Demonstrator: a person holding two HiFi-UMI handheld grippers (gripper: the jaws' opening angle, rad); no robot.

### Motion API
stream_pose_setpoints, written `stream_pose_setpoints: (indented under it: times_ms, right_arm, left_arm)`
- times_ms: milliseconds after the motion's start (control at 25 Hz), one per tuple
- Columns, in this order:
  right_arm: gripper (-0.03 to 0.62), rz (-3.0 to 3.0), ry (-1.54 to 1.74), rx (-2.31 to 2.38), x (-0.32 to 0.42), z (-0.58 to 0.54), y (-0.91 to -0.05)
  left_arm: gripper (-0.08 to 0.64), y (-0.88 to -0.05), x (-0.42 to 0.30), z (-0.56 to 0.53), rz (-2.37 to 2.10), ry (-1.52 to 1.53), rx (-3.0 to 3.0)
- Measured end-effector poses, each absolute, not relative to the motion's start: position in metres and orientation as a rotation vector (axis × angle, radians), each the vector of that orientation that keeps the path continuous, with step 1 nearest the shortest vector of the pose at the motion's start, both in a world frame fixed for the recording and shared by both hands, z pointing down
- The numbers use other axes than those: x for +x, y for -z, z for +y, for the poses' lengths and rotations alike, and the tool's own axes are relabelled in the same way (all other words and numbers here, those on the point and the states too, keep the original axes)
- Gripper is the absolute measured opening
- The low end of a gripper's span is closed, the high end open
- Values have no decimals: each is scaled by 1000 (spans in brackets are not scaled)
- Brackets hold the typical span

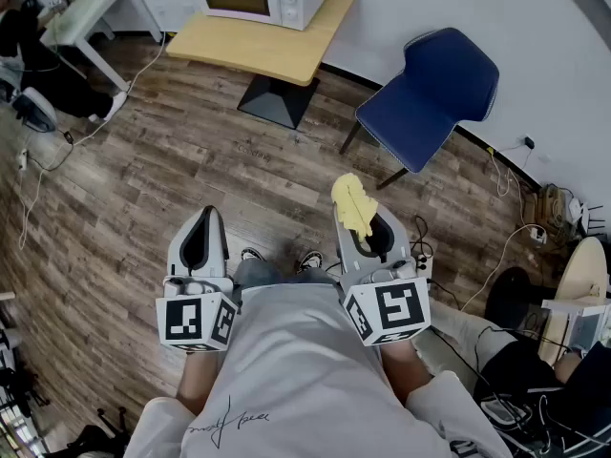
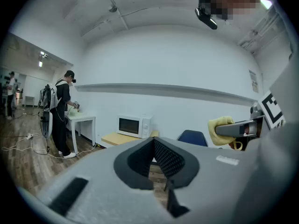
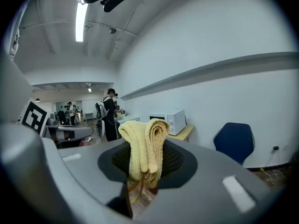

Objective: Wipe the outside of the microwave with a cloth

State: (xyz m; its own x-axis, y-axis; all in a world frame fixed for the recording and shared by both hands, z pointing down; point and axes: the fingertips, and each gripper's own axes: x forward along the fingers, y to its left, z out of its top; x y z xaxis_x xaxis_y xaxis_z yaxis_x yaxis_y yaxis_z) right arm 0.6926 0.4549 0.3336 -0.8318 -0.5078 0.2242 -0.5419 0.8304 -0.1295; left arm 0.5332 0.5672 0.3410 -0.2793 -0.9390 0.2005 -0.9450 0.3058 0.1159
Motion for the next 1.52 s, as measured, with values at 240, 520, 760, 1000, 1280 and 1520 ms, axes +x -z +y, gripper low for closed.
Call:
stream_pose_setpoints:
  times_ms: [240,520,760,1000,1280,1520]
  right_arm:
    - [118,-2827,-266,797,690,444,-338]
    - [127,-2868,-398,817,686,419,-334]
    - [121,-2801,-308,844,653,397,-346]
    - [114,-2754,-277,814,593,372,-351]
    - [110,-2697,-256,787,499,334,-352]
    - [109,-2666,-259,788,422,313,-352]
  left_arm:
    - [-2,-339,526,565,-2369,-44,1699]
    - [-2,-337,503,564,-2398,-73,1653]
    - [-2,-340,468,547,-2397,-68,1666]
    - [-3,-345,407,517,-2399,-39,1670]
    - [-3,-342,315,471,-2381,-36,1681]
    - [-5,-344,245,445,-2353,-78,1707]
